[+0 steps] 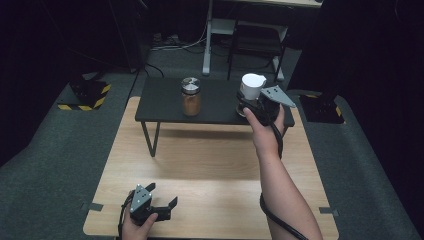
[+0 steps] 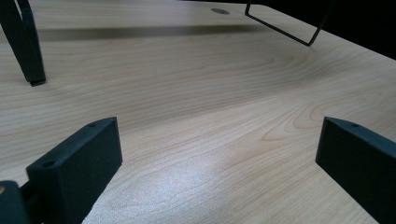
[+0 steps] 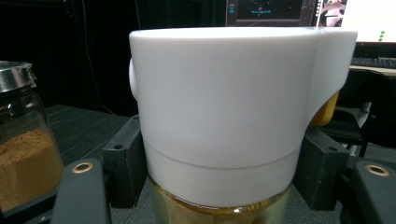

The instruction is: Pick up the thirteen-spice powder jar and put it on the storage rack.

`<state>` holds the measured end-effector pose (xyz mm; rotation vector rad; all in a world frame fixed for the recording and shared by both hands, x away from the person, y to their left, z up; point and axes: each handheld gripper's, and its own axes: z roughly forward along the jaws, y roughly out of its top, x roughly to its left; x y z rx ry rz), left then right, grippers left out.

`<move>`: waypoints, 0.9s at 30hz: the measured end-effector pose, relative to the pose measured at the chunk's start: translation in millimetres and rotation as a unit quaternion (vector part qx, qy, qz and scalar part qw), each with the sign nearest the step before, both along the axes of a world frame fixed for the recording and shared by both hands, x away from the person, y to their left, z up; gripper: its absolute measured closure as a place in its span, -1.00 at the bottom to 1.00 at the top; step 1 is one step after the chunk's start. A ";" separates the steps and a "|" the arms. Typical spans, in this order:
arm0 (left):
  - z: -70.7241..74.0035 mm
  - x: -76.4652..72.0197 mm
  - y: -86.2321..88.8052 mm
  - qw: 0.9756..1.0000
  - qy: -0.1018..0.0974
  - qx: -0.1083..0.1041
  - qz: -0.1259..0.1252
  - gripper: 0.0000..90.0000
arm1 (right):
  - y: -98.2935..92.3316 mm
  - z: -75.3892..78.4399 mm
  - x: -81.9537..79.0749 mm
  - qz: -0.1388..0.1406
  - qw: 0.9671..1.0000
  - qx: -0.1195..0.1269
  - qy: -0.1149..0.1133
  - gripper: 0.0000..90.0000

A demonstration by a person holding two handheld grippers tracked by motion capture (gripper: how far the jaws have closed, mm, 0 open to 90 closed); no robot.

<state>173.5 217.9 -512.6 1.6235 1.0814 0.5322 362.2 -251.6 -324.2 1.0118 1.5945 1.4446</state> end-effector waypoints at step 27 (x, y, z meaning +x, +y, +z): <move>-0.2 0.7 1.2 1.000 0.001 -0.003 -0.002 -0.99 | -3.6 8.2 2.5 0.004 0.999 0.010 0.034 -1.00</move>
